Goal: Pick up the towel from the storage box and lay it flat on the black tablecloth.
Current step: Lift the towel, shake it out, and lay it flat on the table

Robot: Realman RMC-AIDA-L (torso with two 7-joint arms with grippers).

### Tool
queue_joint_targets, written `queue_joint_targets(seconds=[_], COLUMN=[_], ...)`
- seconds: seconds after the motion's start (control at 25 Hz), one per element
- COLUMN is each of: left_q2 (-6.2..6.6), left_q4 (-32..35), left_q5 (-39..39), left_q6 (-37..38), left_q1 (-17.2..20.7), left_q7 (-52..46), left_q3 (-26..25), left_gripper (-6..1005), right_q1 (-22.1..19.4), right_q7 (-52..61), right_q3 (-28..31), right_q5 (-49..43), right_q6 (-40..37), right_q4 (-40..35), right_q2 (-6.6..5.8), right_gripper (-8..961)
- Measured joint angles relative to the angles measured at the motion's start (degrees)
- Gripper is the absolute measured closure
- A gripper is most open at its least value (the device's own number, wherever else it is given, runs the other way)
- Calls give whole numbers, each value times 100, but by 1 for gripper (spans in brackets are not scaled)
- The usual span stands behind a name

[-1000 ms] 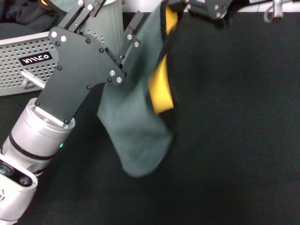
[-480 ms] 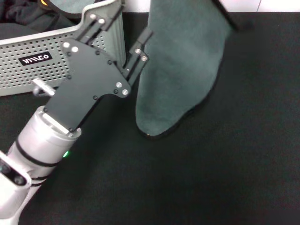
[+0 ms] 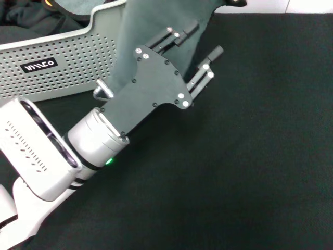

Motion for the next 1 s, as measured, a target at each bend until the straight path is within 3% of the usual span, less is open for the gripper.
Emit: queue_joint_targets(seconds=[0.48,1.0], left_q2=[0,21], left_q4=[266,283], left_q5=[-15,-6], left_q6=[-798,-817], left_q1=[-115,-380], left_q7=[345,-1379], left_q3=[54,-119], left_gripper=[545,546], right_q1=[-52,-76], right_q7=[-232,-843], right_q3=[-738,-1519], right_q5=[1000,1797], right_q6=[1548,2073], right_q4=[-205,-212], right_q2=[44,62], right_gripper=[952,951])
